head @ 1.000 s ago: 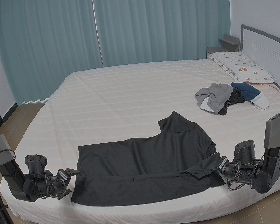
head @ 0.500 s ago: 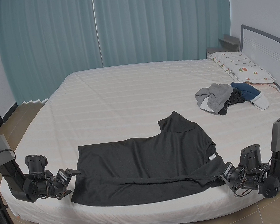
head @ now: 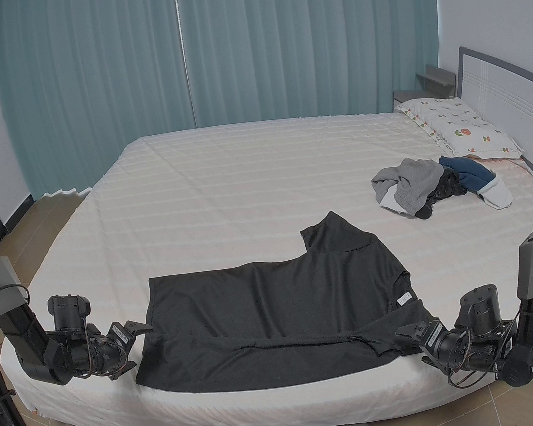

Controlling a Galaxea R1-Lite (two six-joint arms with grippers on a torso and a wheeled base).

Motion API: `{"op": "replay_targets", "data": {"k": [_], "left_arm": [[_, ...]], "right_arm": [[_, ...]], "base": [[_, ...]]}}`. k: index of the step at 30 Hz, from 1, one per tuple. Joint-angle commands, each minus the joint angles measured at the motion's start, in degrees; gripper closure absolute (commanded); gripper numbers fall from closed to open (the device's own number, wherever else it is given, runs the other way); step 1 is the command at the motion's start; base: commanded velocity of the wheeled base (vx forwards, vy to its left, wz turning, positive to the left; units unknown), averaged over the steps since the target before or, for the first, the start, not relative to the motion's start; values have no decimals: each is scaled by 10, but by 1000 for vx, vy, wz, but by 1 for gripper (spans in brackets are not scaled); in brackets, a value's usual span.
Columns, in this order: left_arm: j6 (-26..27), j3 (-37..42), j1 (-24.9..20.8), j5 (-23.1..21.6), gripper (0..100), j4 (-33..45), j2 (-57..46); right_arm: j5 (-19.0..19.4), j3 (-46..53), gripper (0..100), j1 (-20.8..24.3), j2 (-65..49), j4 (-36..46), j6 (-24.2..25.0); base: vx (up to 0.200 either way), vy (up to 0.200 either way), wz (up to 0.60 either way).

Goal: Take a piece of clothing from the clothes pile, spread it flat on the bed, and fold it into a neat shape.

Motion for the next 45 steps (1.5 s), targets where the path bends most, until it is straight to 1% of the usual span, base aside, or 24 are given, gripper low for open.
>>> {"op": "replay_targets", "data": {"k": [1,2,3,4,8,11,14,19,22,24,25,28,32,37,39,41,42,43,45], "left_arm": [[0,1,0,0,0,0,0],[0,1,0,0,0,0,0],[0,1,0,0,0,0,0],[0,1,1,0,0,0,0],[0,0,0,0,0,0,0],[0,0,0,0,0,0,0],[-1,-1,0,0,0,0,0],[0,1,1,0,0,0,0],[-1,0,0,0,0,0,0],[-1,0,1,0,0,0,0],[-1,-2,1,0,0,1,0],[-2,-5,1,0,0,2,0],[-4,-7,1,0,0,5,0],[1,-7,-1,7,0,0,5],[3,-8,-2,8,0,-1,3],[3,-9,-2,10,0,-1,0],[3,-8,-2,10,0,-1,-1],[3,-9,-2,11,0,-1,-5],[3,-10,-2,12,0,0,-14]], "right_arm": [[-11,4,0,-14,-17,-21,-17],[-11,4,0,-14,-17,-21,-17],[-14,-2,0,-19,-42,-27,-38],[-15,-3,0,-19,-53,-28,-46],[-11,-10,0,-15,-114,-21,-53],[-5,-26,0,-13,-126,-12,-55],[14,-41,0,0,-92,-13,-53],[17,-65,0,10,-27,-30,-52],[24,-72,0,14,21,-37,-52],[26,-73,0,16,31,-38,-51],[31,-76,0,22,57,-45,-50],[32,-77,0,20,77,-51,-50],[39,-77,0,14,130,-84,-52],[42,-76,0,-1,125,-107,-49],[44,-77,0,-12,103,-107,-36],[44,-70,0,-17,75,-107,-4],[44,-69,0,-17,73,-107,-2],[47,-60,0,-19,49,-107,24],[68,-47,0,-24,31,-107,35]], "base": [[0,0,0],[0,0,0],[0,0,0],[0,0,0],[0,0,0],[0,0,0],[0,0,0],[0,0,0],[0,0,0],[0,0,0],[0,0,0],[0,0,0],[0,0,0],[0,0,0],[0,0,0],[0,0,0],[0,0,0],[0,0,0],[0,0,0]]}}
